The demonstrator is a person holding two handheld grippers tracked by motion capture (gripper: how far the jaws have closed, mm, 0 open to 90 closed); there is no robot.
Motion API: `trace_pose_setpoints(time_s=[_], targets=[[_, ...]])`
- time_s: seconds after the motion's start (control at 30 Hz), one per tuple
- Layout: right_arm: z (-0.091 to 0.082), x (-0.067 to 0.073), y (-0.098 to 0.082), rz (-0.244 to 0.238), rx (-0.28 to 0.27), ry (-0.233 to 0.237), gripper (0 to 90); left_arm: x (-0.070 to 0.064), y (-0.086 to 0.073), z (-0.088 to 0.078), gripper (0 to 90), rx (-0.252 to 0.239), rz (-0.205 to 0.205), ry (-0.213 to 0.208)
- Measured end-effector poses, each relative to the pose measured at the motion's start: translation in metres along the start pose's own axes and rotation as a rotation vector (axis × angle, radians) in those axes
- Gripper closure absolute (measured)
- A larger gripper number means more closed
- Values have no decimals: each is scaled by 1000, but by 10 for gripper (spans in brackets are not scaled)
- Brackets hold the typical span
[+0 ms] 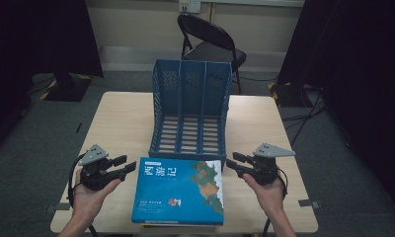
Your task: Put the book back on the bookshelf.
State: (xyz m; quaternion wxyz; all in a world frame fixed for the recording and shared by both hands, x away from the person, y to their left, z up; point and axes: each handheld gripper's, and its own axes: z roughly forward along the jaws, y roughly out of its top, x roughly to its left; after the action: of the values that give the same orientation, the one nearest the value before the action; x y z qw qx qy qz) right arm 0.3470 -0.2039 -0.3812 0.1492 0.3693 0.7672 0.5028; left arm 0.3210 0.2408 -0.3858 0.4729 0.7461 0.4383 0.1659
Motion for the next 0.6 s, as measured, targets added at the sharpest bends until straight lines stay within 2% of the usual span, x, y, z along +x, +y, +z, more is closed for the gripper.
trace_pose_setpoints(time_s=[0.1, 0.13, 0.17, 0.2, 0.23, 0.27, 0.33, 0.4, 0.53, 0.6], targets=[[7, 4, 9, -24, 14, 16, 619, -4, 3, 5, 577, 18, 11, -11], [10, 6, 11, -29, 22, 24, 632, -4, 2, 10, 577, 19, -6, -20], [21, 9, 11, -45, 40, 35, 671, -4, 0, 13, 659, 23, -16, -34], [24, 10, 10, -48, 47, 47, 687, -4, -6, 16, 672, 10, -49, -48], [28, 11, 9, -54, 56, 55, 688, -5, -7, 17, 691, 16, -55, -59], [31, 12, 7, -53, 59, 55, 689, -6, -9, 18, 692, 36, -54, -63], [36, 13, 3, -54, 63, 68, 689, -7, -13, 20, 687, 43, -40, -68], [39, 14, 0, -61, 80, 62, 687, -7, -16, 21, 678, 56, -34, -85], [44, 13, -7, -46, 84, 74, 664, -10, -22, 23, 643, 33, -10, -83], [46, 15, -9, -34, 85, 111, 666, -12, -26, 23, 643, 15, -4, -68]])
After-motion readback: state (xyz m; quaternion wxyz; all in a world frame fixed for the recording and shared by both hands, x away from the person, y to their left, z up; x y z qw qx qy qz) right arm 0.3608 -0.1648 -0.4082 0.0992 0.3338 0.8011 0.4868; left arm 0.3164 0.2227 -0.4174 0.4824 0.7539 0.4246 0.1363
